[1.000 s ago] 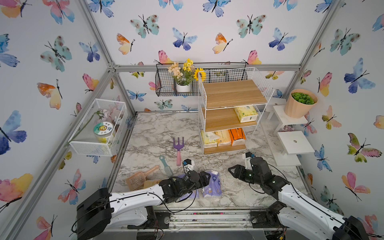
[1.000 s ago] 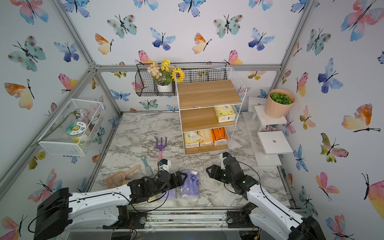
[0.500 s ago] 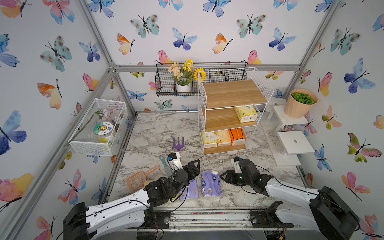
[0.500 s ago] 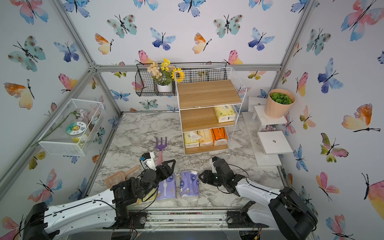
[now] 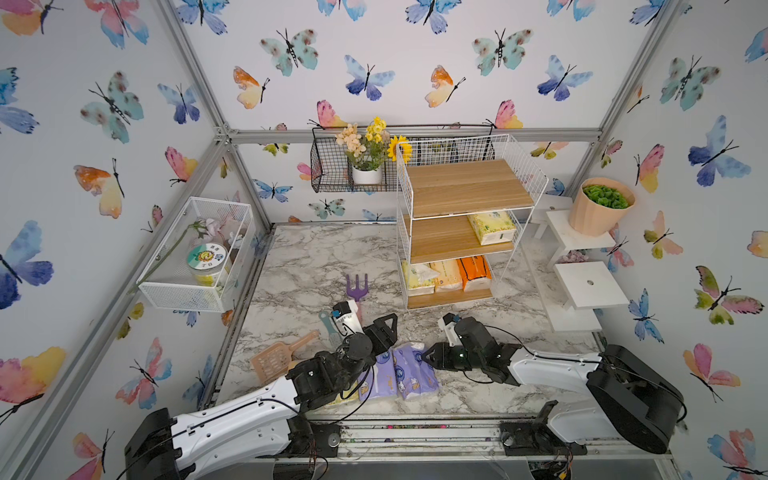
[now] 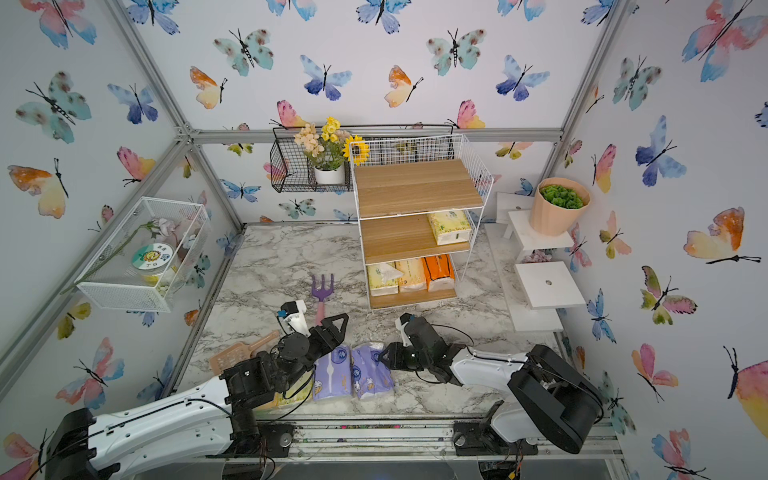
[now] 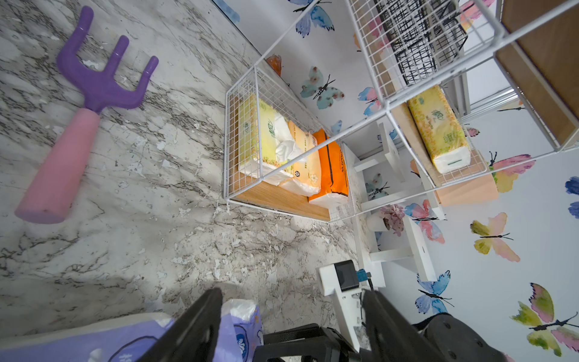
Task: Remove the tissue boxes from the shelf
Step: Place the box of tissues at the center of the board, then pick up a box of tissues from the shelf.
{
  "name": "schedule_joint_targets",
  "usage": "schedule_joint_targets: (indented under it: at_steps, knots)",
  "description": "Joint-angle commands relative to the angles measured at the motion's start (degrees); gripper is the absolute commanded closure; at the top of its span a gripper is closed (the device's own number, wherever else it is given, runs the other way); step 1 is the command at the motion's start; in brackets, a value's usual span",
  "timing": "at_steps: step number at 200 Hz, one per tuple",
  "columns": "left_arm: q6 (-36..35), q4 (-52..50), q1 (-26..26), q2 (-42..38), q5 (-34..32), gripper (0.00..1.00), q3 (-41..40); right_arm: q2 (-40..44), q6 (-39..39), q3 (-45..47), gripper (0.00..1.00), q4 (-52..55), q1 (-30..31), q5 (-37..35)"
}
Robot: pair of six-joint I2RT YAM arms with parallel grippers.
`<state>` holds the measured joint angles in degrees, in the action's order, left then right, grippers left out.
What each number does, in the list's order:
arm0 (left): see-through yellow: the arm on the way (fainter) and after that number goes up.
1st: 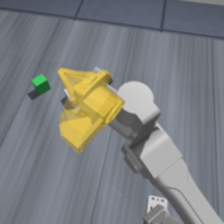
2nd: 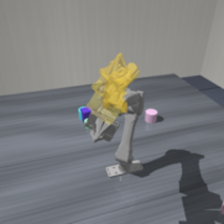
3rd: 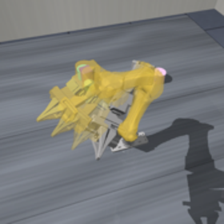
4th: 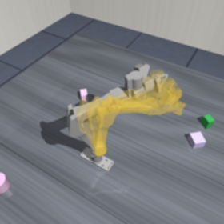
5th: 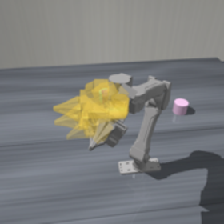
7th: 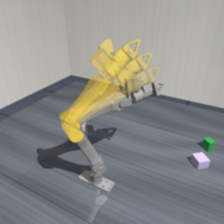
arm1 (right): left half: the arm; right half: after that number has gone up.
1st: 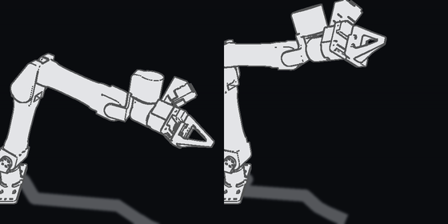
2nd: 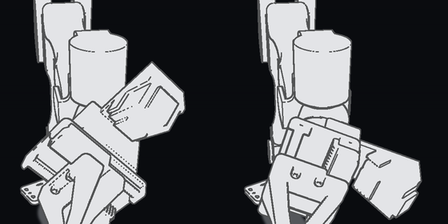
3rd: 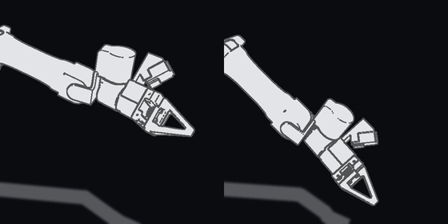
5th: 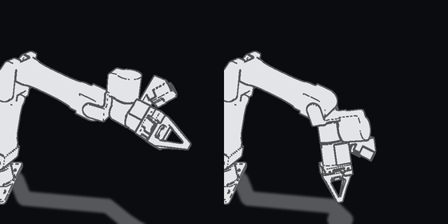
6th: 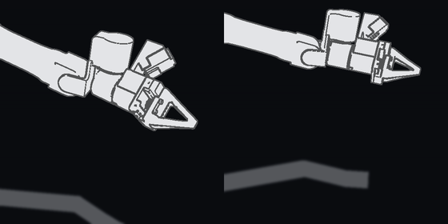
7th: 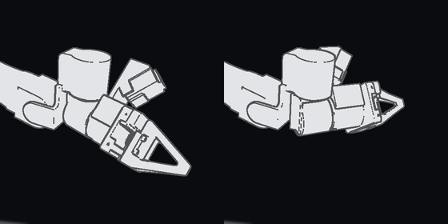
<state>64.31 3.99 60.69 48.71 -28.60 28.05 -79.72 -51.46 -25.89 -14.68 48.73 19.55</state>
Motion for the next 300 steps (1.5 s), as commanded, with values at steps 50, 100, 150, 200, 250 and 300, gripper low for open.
schedule_joint_targets:
  at_steps: [50, 100, 150, 200, 250, 300]
  knots:
    - [-0.7, 1.6, -0.4, -0.2, 1.7, 0.25, -0.9, -1.3, -3.8, -1.4, 0.61, -4.4, 4.9, 1.4]
    - [0.7, 1.5, -1.4, -1.0, 2.4, 0.25, -0.8, 9.2, -4.3, -1.4, 0.53, 6.1, 5.2, -12.4]
    - [3.2, 3.2, -2.1, -2.4, 3.5, 0.27, -2.5, 25.7, -4.2, -8.4, 0.48, 19.4, 4.1, -38.3]
    - [4.2, 3.6, -2.3, -3.7, 3.7, 0.27, -3.2, 21.4, 2.5, -26.9, 0.48, 29.8, -3.1, -45.6]
    - [4.9, 4.4, -2.3, -6.4, 3.1, 0.27, -4.4, 15.6, 1.6, -36.6, 0.46, 29.1, -16.0, -37.6]
    - [5.7, 4.4, -2.3, -9.7, 2.6, 0.28, -5.6, 10.9, -5.0, -42.4, 0.46, 29.7, -21.7, -36.5]
